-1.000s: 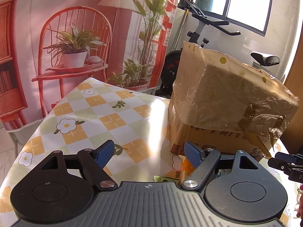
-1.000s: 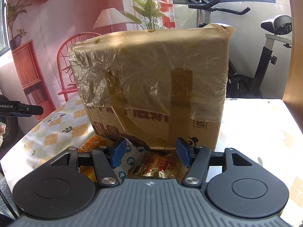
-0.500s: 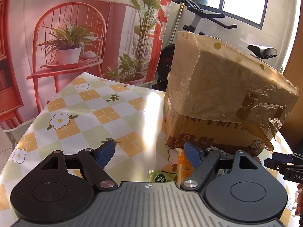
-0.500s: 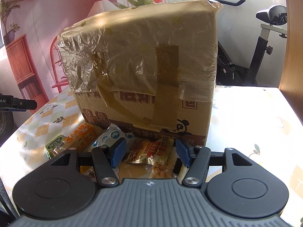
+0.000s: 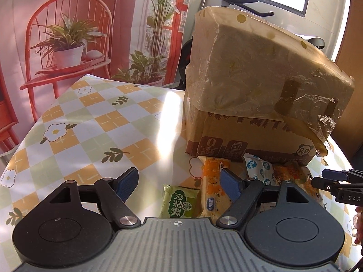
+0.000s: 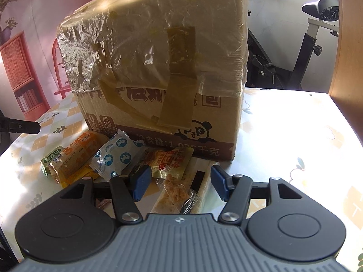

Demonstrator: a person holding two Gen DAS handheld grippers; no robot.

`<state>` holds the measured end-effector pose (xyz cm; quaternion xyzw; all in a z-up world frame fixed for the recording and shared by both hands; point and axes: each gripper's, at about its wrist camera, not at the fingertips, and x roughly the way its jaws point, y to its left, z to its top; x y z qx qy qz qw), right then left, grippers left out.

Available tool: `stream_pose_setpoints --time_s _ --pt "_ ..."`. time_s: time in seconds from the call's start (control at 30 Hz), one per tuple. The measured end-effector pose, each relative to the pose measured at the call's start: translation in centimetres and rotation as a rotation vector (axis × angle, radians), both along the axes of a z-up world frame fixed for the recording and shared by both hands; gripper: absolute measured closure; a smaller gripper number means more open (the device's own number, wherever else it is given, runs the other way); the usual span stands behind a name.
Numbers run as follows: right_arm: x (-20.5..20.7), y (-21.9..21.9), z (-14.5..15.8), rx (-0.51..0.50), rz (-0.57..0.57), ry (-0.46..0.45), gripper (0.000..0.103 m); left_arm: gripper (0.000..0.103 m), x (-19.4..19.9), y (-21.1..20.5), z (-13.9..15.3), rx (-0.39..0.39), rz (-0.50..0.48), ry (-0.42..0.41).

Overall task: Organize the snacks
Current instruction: 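Grasp orange wafer packet with left gripper while right gripper grasps clear nut packet, then lift both packets into the box and open both grippers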

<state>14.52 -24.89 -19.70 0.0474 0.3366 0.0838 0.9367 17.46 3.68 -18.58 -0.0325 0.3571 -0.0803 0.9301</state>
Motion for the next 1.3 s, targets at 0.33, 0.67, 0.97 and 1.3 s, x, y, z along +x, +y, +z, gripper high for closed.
stream_pose_setpoints --time_s 0.33,0.67,0.97,1.3 --pt "0.5 1.0 -0.4 -0.042 0.017 0.068 0.042 0.029 -0.7 -1.6 -1.3 0.004 -0.083 0.031" --pt "0.5 1.5 -1.1 -0.106 0.065 0.060 0.079 0.039 0.7 -4.4 -1.8 0.033 -0.156 0.030" --pt "-0.3 1.7 -0.5 -0.082 0.079 0.019 0.080 0.065 4.2 -7.3 -4.8 0.126 -0.158 0.111" --pt "-2.5 1.6 2.1 -0.053 0.084 -0.069 0.080 0.066 0.9 -5.6 -1.1 0.089 -0.132 0.011"
